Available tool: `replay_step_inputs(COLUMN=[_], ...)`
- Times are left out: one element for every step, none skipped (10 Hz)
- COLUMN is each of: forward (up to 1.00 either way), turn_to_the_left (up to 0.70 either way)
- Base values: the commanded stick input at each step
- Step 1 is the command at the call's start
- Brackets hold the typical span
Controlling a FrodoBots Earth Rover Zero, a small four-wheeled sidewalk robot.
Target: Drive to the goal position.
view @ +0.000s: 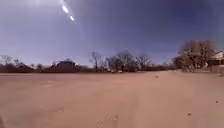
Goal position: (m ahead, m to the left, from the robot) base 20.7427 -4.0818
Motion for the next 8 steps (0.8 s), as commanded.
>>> replay_step_inputs(forward=[1.0, 1.0, 1.0, 1.0, 1.0, 1.0, 1.0, 1.0], turn_to_the_left=[0.0, 0.0, 0.0, 0.0, 0.0, -0.17, -0.27, -0.24])
